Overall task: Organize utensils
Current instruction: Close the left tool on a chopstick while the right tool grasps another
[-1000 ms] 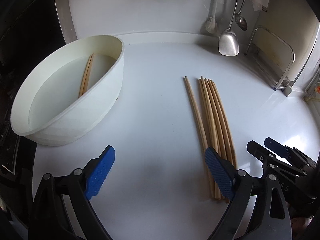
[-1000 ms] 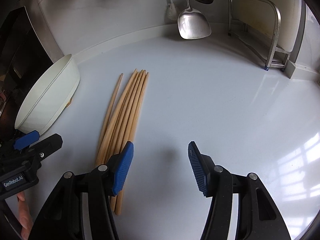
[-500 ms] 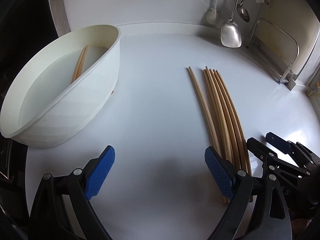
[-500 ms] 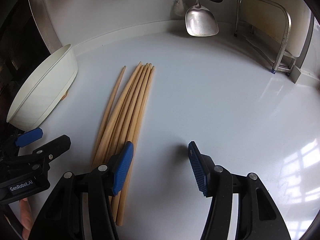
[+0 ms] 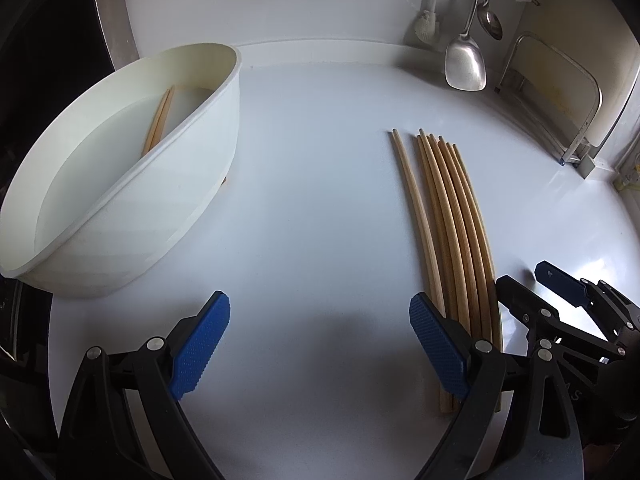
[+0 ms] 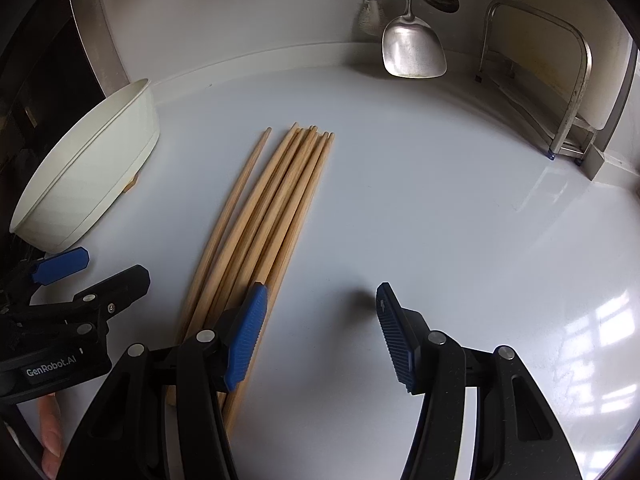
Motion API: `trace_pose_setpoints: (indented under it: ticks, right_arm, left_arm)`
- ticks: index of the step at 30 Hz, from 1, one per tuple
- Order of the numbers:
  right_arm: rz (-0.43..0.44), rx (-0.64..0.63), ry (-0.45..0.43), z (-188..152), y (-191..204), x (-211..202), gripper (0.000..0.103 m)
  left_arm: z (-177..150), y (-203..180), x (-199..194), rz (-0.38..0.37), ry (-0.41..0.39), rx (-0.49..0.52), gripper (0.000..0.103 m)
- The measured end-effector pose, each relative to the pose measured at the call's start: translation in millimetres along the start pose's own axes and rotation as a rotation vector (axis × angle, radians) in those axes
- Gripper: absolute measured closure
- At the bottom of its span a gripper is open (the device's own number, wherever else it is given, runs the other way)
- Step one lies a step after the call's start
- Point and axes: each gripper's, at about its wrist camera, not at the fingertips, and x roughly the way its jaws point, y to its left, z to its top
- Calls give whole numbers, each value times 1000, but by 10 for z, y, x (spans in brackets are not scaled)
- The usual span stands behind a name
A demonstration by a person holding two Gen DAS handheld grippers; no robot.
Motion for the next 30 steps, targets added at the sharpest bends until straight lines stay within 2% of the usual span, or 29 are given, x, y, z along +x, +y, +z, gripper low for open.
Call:
trace_pose_setpoints:
  ticks: [19, 30]
  right_arm:
    - [-22, -10, 24, -11, 116, 46, 49]
    - [-71, -40, 10, -51, 65, 58, 49]
  left_arm:
    - [4, 0, 49, 3, -6, 6, 13]
    - [24, -28, 49, -5, -11, 17, 13]
